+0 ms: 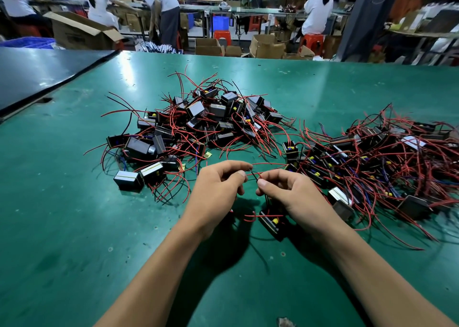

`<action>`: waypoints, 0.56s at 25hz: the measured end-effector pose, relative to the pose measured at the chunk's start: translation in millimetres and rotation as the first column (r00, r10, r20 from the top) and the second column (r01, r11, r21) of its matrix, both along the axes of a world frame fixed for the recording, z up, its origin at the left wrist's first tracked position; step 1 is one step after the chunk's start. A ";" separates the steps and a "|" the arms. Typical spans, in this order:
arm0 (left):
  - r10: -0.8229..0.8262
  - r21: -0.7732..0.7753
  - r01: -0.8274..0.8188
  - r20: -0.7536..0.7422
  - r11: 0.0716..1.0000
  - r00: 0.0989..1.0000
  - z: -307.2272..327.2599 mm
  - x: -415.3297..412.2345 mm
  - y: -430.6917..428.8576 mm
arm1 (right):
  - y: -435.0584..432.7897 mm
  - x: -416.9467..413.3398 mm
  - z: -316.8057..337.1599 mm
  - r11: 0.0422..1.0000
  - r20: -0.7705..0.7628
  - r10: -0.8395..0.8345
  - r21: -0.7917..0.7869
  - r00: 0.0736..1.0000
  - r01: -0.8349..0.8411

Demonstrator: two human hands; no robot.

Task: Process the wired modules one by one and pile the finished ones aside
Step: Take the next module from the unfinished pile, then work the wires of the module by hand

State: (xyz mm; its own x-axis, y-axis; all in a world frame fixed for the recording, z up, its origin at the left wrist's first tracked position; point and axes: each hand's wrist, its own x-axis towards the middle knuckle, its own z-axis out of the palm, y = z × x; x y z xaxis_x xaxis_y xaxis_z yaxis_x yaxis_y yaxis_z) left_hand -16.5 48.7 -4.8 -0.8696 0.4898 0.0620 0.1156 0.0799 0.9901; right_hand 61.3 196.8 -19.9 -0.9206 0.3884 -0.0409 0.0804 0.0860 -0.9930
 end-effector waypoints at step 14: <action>0.104 0.071 -0.100 -0.045 0.992 0.994 -0.5 1.9 0.3 | -8.7 0.5 3.1 0.989 -0.052 -0.013 -0.146 0.999 0.005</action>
State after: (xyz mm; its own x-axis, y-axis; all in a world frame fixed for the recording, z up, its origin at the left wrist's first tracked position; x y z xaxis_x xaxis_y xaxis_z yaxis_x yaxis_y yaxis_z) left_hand -14.6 49.0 -5.3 -0.9100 0.3917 0.1361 0.1588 0.0260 0.9870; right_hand 61.8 188.1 -16.8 -0.9194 0.3901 -0.0493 0.0279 -0.0604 -0.9978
